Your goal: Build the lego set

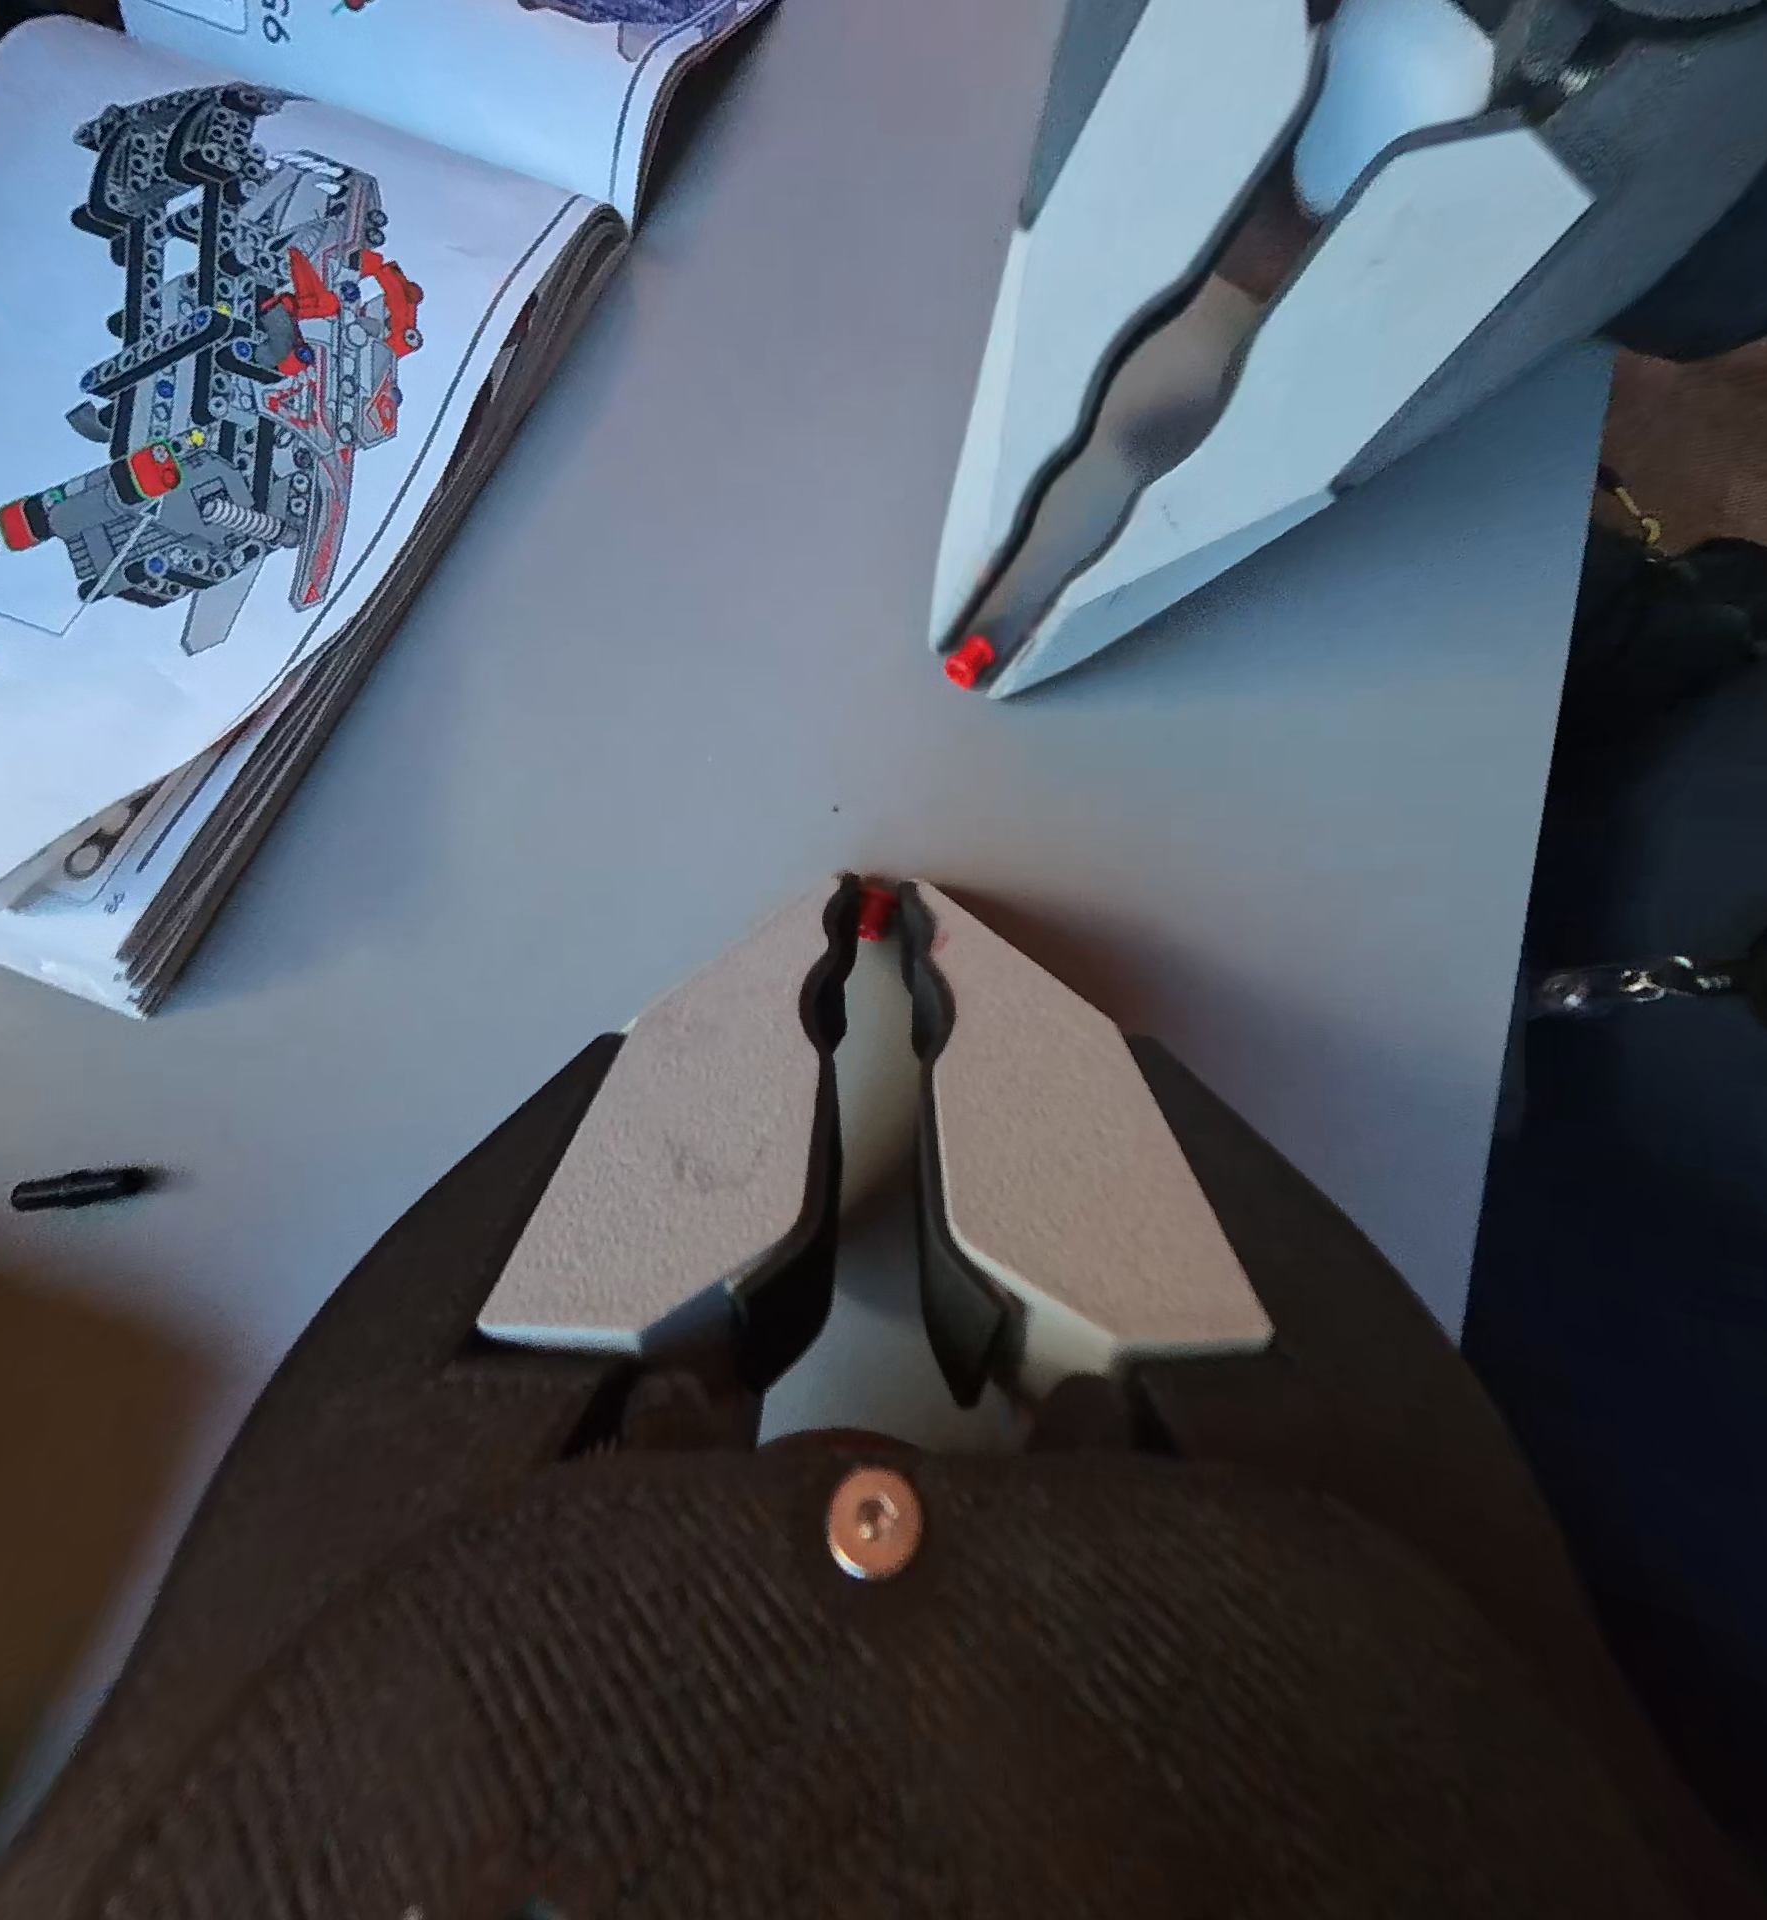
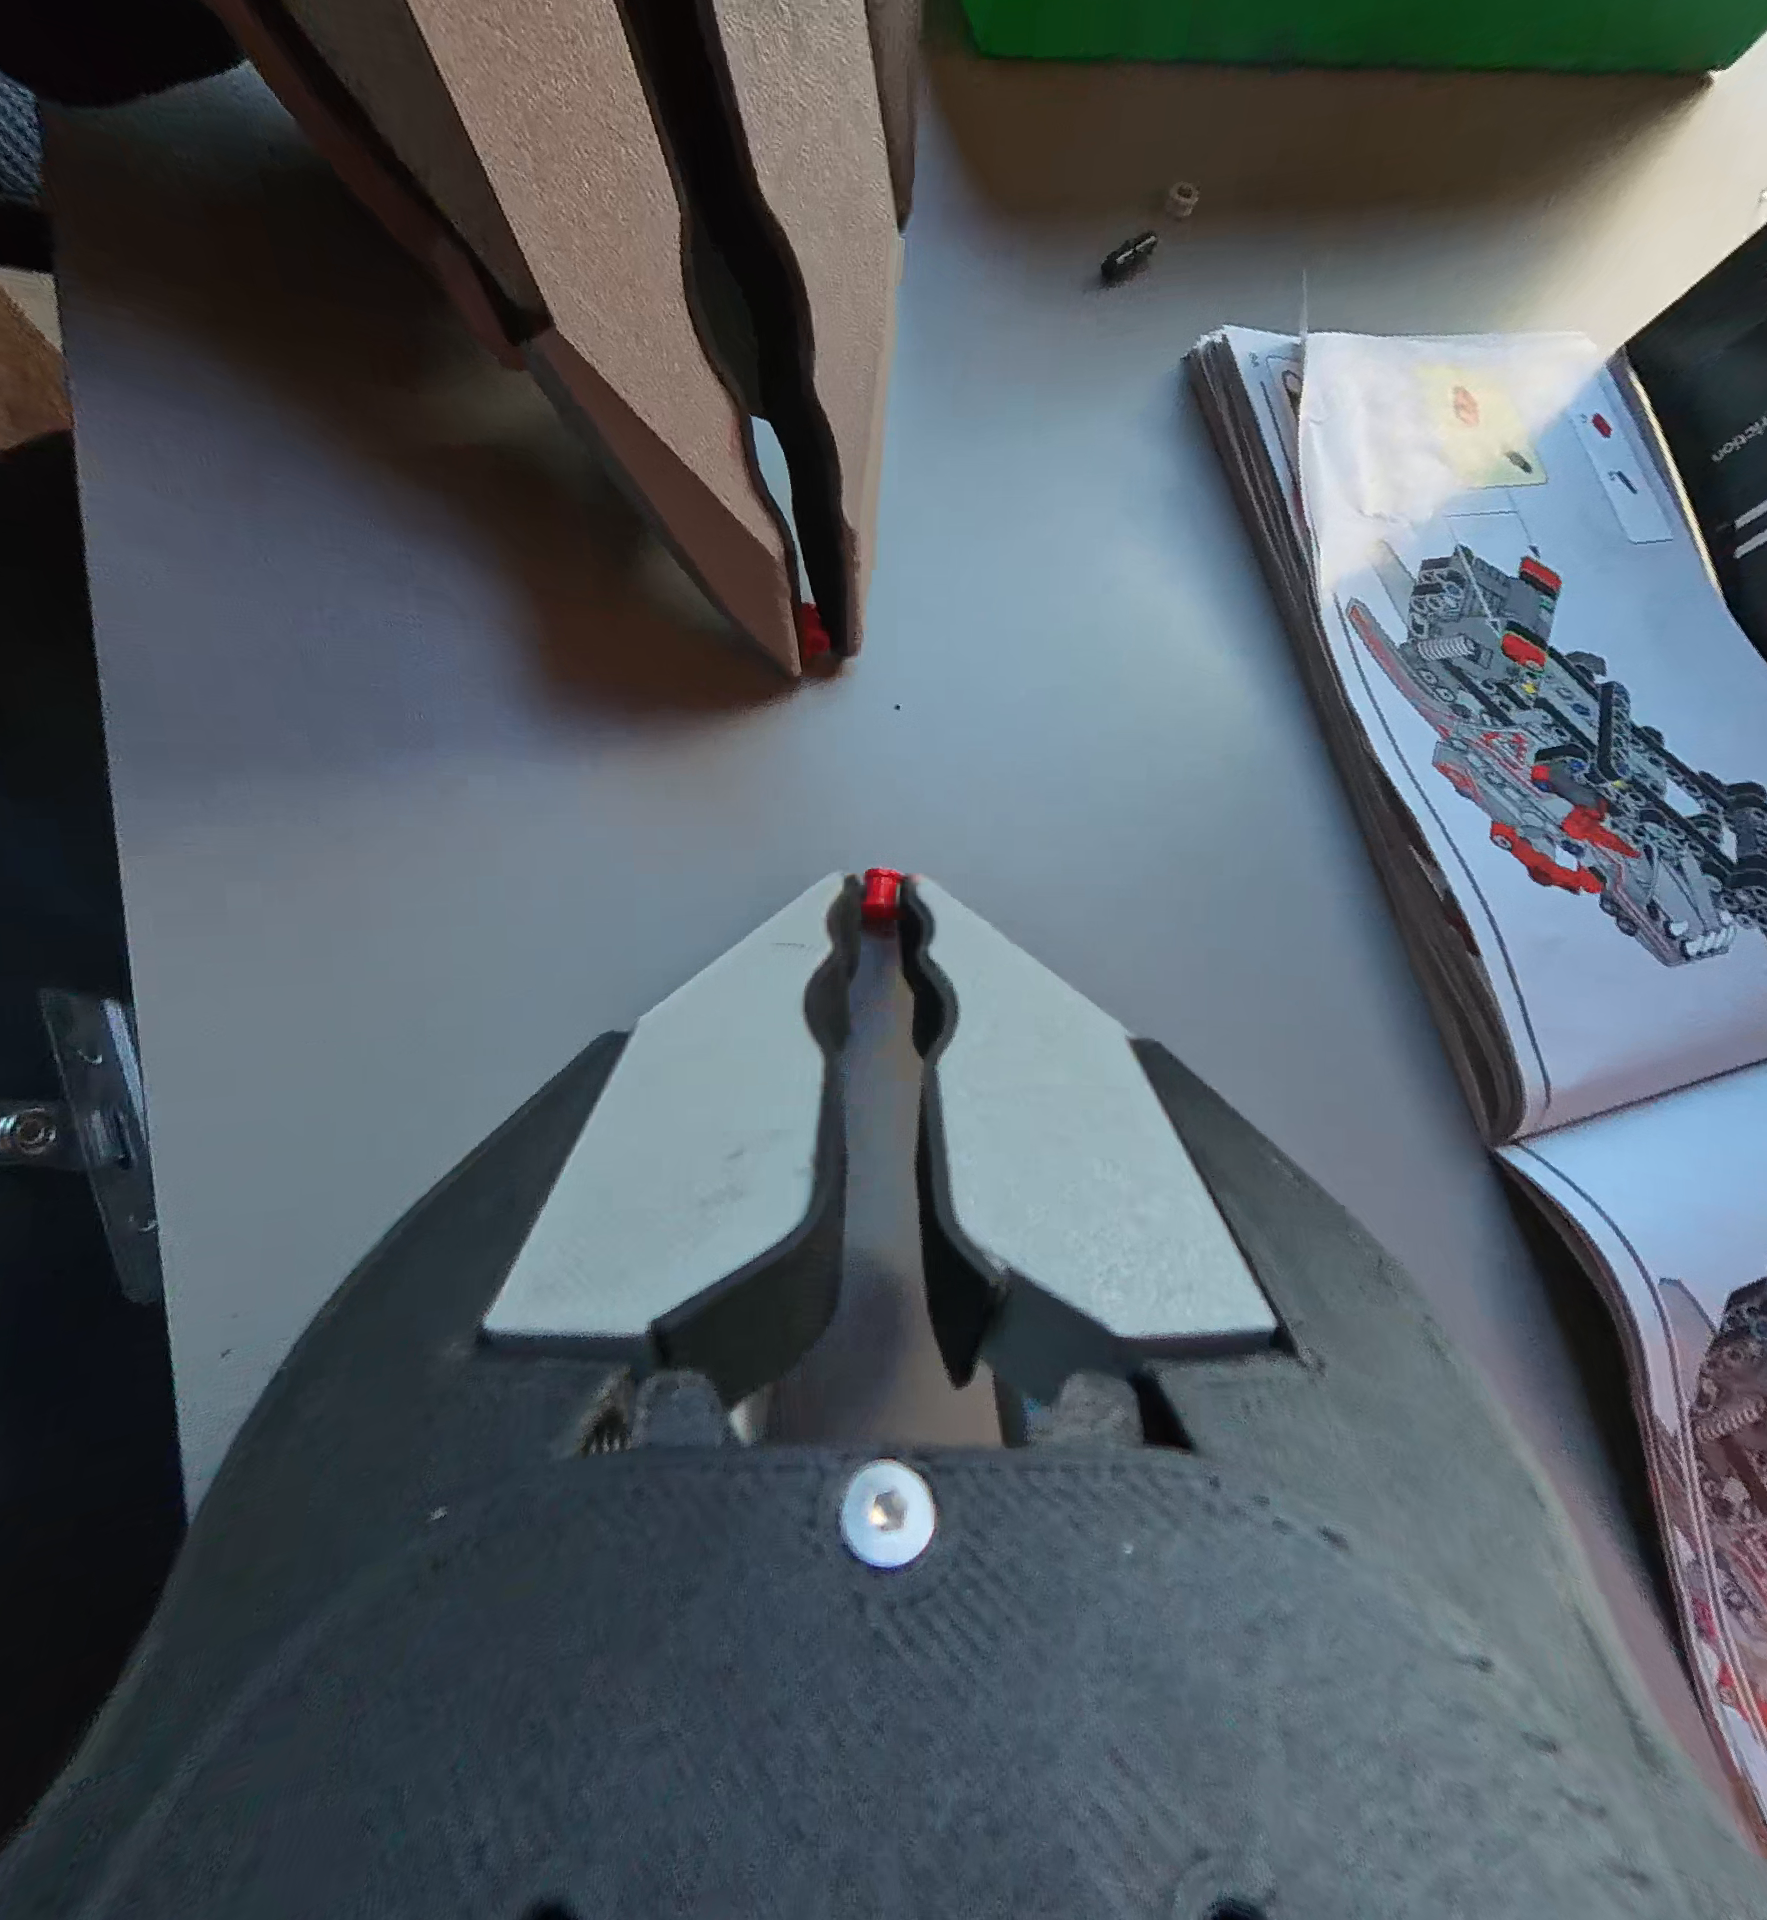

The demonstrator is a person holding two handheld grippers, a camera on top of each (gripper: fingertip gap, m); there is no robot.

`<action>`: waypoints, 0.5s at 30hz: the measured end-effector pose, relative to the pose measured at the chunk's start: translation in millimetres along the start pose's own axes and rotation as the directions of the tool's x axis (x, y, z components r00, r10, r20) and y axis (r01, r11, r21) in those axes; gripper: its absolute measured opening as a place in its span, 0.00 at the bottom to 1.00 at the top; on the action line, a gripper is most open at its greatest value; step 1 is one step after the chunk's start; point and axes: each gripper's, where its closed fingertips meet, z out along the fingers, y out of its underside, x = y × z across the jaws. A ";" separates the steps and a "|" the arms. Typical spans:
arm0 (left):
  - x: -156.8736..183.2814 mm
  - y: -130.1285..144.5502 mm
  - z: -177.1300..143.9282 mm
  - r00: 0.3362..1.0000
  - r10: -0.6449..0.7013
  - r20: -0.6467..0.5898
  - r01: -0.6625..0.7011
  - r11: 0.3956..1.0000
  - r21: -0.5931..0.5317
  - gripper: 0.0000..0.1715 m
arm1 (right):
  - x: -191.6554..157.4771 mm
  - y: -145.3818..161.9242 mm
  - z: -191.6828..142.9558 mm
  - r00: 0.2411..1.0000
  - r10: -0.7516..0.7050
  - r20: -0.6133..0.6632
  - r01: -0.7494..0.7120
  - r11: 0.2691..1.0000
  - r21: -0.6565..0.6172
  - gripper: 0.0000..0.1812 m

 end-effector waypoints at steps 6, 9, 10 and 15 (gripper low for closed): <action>9.0 -12.8 14.8 0.999 0.020 -0.033 -0.020 1.000 -0.002 0.02 | 4.8 4.0 -2.9 1.000 0.010 -0.026 -0.010 1.000 -0.004 0.02; 11.2 -19.3 22.0 0.999 0.025 -0.037 -0.025 1.000 -0.002 0.02 | 9.7 9.3 -7.1 0.998 0.032 -0.047 -0.032 0.999 -0.008 0.02; 11.4 -20.7 23.5 0.999 0.025 -0.038 -0.025 1.000 -0.002 0.02 | 10.9 10.8 -8.4 0.998 0.037 -0.052 -0.037 0.999 -0.009 0.02; 10.8 -22.9 24.8 0.999 0.012 -0.041 -0.012 1.000 0.002 0.06 | 10.5 12.8 -11.4 0.997 0.035 -0.062 -0.035 0.999 -0.006 0.04</action>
